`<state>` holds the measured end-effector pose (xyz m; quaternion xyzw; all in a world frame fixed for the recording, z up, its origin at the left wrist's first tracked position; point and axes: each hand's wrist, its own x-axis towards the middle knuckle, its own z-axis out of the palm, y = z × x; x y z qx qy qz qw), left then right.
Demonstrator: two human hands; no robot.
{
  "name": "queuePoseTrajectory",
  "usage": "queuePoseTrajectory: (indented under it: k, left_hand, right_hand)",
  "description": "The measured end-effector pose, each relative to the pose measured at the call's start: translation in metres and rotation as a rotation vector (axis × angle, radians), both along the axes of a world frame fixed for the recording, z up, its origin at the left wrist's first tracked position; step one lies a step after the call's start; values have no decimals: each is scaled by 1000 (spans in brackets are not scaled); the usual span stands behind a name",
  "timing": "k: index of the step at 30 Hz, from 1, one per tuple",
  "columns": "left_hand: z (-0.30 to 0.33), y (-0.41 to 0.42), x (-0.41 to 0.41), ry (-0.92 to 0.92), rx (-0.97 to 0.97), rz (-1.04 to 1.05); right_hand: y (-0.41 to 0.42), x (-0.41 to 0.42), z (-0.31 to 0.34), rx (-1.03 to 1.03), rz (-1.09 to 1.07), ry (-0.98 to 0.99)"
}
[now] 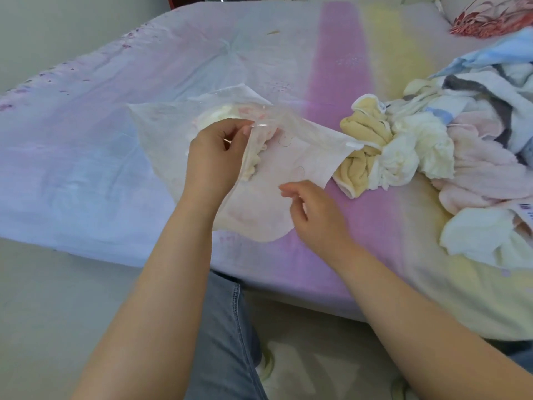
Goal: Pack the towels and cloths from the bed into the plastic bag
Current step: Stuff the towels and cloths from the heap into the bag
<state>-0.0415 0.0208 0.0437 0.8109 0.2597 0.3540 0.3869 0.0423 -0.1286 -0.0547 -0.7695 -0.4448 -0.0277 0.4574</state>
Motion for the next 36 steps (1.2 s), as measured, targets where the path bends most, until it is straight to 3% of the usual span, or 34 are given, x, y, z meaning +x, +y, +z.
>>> queuePoseTrajectory:
  k: [4, 5, 7, 9, 11, 13, 18, 21, 23, 25, 27, 29, 31, 36]
  left_hand:
    - [-6, -14, 7, 120, 261, 129]
    - [-6, -18, 8, 127, 265, 144]
    - [-7, -23, 10, 120, 234, 150]
    - [-7, -28, 12, 97, 219, 137]
    - [-6, -32, 13, 82, 213, 122]
    - [-6, -35, 14, 88, 202, 114]
    - [-12, -33, 14, 48, 158, 111]
    - [-15, -36, 16, 16, 132, 102]
    - [-15, -37, 17, 6, 128, 93]
    - [-15, -38, 17, 4, 135, 89]
    - [-14, -37, 15, 15, 141, 87]
    - [-13, -36, 12, 43, 162, 89]
    - [-12, -34, 7, 105, 239, 105]
    - [-12, -28, -1, 336, 554, 146]
  right_hand:
    - [-47, 35, -4, 288, -341, 97]
    - [-54, 53, 0, 293, -460, 75]
    - [-62, 98, 6, 75, -639, -6]
    - [-66, 141, 3, -226, -616, 69]
    - [-73, 168, -8, -387, -561, 201]
    - [-82, 173, -22, -483, -544, 81]
    - [-91, 71, 18, -341, -601, 54]
    - [-96, 10, 41, -380, -304, 167]
    - [-96, -6, 51, -248, -207, 208]
    - [-89, 11, 50, -238, -327, 24]
    - [-80, 42, 39, -464, -422, -76]
    - [-72, 66, 21, -751, -397, 104]
    - [-68, 81, 2, -876, -392, 215]
    - [-71, 83, 3, -652, -422, 141]
